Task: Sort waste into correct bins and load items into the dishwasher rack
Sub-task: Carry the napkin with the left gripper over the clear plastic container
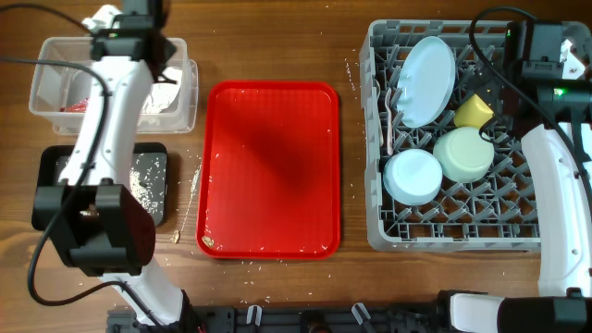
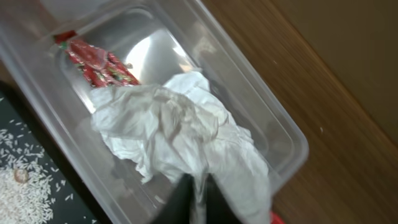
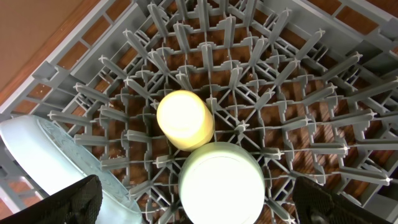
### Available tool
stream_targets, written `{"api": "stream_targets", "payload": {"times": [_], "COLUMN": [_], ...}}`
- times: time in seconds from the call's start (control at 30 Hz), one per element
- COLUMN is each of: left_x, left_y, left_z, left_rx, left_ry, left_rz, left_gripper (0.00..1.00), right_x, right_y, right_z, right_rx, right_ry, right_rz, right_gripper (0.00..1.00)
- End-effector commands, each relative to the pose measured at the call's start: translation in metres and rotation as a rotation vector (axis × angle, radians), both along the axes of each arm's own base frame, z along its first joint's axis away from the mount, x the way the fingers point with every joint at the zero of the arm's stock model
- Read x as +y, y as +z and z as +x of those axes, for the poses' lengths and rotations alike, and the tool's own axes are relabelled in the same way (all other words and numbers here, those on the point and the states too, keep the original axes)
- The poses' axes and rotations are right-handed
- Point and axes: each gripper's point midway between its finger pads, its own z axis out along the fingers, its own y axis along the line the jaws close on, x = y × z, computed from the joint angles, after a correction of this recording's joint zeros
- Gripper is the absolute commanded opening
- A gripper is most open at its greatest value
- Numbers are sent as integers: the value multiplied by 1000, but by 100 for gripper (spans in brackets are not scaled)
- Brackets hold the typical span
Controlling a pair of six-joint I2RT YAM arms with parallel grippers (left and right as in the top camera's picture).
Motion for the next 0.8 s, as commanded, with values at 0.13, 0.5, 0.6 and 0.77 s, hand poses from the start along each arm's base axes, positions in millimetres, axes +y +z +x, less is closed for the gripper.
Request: {"api": "stream_targets", "payload": {"times": [0.13, 0.5, 0.6, 0.77], "left_x": [44, -24, -50, -92], "left_y": [6, -15, -7, 12], "left_z": [-13, -103, -131, -171], "left_rx": [2, 331, 345, 264], "left_ry": [82, 19, -36, -173], "left_rz": [-43, -413, -439, -412], "left_gripper": [100, 97, 97, 99], "right_x": [-1, -1, -1, -1], "right_y": [-2, -2, -2, -2], "right_z": [3, 3, 3, 3], "right_rx": [-2, -2, -2, -2], "right_ry": [-16, -15, -15, -16], "right_rz": [9, 8, 9, 8], "right_gripper": [100, 100, 100, 100]}}
